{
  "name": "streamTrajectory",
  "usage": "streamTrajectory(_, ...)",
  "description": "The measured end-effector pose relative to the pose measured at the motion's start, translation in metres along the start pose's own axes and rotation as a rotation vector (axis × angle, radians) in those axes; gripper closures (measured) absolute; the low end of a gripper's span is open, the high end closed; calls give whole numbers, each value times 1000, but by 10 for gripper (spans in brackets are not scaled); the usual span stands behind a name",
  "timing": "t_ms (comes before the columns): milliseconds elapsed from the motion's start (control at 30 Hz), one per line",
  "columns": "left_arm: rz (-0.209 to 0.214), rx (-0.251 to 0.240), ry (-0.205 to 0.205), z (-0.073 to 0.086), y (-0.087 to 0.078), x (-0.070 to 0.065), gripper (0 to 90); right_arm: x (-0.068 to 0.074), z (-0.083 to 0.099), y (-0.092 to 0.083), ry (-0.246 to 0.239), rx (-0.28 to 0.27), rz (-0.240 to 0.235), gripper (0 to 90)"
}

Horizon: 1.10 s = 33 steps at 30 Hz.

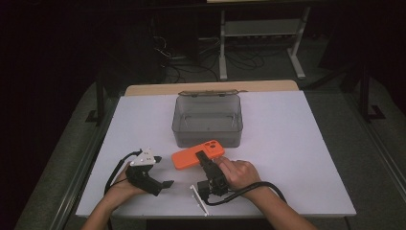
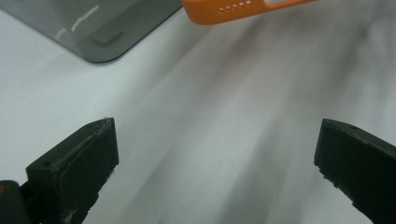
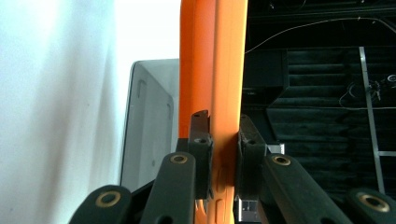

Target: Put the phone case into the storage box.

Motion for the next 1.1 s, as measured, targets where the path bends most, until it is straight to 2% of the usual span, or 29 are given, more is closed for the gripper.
streamTrajectory(100, 1, -3, -1, 0, 0, -1, 0, -1, 0, 0, 19, -2, -6, 788)
streamTrajectory(167, -3, -5, -3, -1, 0, 0, 0, -3, 1, 1, 52, -1, -17, 788)
streamTrajectory(400, 5, -15, -17, -3, 0, -1, 0, -6, 5, 2, 124, 2, -39, 788)
streamTrajectory(600, 4, 3, -4, -1, 1, -2, 0, -8, 7, 3, 164, 1, -60, 789)
streamTrajectory(1100, -3, -10, -8, 0, 1, -1, 0, -10, 13, 7, 272, 5, -110, 789)
Point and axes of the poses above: each handheld gripper's, and its own axes: y roughly forward along the jaws, z roughly out of its underside, x roughly to its left, the point moved 7 cm from there along y, roughly forward along the jaws, and after that the axes turned 6 degrees about -y, right-handed, at the moved point
